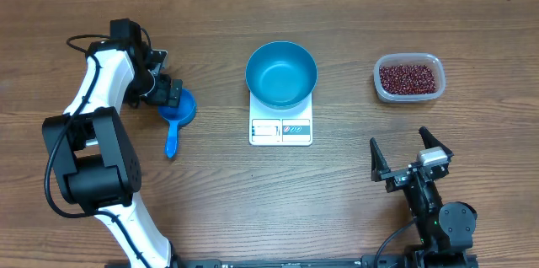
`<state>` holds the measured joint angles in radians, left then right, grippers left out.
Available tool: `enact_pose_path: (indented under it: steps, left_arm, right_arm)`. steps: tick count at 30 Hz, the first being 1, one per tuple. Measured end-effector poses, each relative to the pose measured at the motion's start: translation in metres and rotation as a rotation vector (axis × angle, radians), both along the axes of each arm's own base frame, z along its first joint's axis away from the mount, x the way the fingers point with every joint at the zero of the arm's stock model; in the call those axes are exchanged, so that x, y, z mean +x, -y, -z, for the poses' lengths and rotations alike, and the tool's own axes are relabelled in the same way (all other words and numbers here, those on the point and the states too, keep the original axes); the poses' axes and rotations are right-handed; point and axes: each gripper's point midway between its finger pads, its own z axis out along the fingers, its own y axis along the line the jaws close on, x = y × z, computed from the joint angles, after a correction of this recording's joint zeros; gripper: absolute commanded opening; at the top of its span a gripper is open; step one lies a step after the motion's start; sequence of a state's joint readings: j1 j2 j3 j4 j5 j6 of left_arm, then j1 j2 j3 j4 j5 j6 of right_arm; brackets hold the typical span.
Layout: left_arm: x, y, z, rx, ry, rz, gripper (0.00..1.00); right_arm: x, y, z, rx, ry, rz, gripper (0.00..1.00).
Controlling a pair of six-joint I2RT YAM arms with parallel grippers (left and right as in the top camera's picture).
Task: Scoop item into bowl and weigh 150g on scale
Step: 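Close the left gripper on the blue scoop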
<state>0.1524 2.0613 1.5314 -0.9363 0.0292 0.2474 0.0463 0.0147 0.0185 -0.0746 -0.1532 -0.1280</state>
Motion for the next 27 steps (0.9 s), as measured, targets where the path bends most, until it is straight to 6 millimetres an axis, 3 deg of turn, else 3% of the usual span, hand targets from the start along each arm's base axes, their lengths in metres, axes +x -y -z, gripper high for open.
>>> enact_pose_path:
  steps: [13,18,24,27]
  left_arm:
    - [-0.0006,0.0000,0.0002,0.000,-0.002,0.000,1.00]
    - [-0.0006,0.0000,0.0002,0.000,-0.002,0.003,0.67]
    - [-0.0007,-0.0005,0.0004,0.005,-0.003,0.014,0.47]
    - [-0.0007,-0.0005,0.0003,0.005,-0.003,0.014,0.27]
  right_arm:
    - [0.0000,-0.0001,-0.0001,0.000,0.000,0.000,1.00]
    - [0.0000,0.0000,-0.0001,0.000,0.000,0.000,1.00]
    - [0.0000,-0.0001,0.0000,0.000,0.000,0.000,1.00]
    - [0.0000,0.0000,0.0000,0.000,0.000,0.000,1.00]
